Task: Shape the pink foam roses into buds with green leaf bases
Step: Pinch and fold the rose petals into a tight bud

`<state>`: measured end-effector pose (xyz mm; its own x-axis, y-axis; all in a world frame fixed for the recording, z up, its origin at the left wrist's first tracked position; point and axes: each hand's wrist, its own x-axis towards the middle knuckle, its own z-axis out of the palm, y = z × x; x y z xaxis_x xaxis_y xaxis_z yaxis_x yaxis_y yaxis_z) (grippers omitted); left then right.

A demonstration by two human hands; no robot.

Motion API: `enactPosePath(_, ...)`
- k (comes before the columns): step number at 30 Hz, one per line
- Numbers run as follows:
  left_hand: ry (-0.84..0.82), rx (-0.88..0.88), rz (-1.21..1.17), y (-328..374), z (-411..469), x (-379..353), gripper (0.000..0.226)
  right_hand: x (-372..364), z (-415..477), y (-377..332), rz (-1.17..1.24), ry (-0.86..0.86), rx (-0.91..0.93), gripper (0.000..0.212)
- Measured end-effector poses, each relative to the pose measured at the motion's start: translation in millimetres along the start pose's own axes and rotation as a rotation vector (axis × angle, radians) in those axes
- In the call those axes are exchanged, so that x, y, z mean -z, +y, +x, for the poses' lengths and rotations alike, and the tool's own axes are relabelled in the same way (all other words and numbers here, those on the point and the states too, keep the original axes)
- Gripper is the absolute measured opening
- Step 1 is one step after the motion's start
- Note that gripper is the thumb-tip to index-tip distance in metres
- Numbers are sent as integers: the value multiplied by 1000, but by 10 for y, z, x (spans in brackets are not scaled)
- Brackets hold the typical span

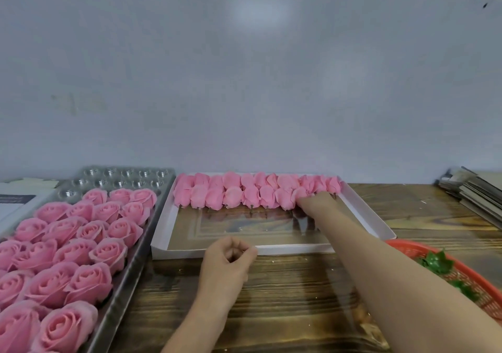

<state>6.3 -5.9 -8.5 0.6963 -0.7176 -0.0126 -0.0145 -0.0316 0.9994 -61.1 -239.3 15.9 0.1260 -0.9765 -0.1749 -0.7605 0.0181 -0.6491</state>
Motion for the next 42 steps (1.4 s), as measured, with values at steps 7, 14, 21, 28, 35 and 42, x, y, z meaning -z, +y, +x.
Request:
enactPosePath(7, -37, 11, 15, -1, 5, 11, 10, -73, 26, -10, -58, 22, 38, 41)
enactPosePath(14, -62, 16, 29, -15, 20, 27, 6, -124, 73, 75, 60, 135, 62, 33)
enactPosePath(21, -101, 9, 1, -12, 7, 39, 4, -80, -160, 160, 394, 260, 210, 30)
enactPosePath(28, -281, 119, -279, 30, -33, 22, 15, 20, -1046, 228, 614, 37, 356, 13)
enactPosePath(35, -552, 133, -480, 62, -164, -51, 41, -10, -1769, 645, 856, -290, 400, 14)
enactPosePath(42, -539, 168, -528, 21, -203, -105, 40, -38, -1915, 748, 936, -428, 443, 32)
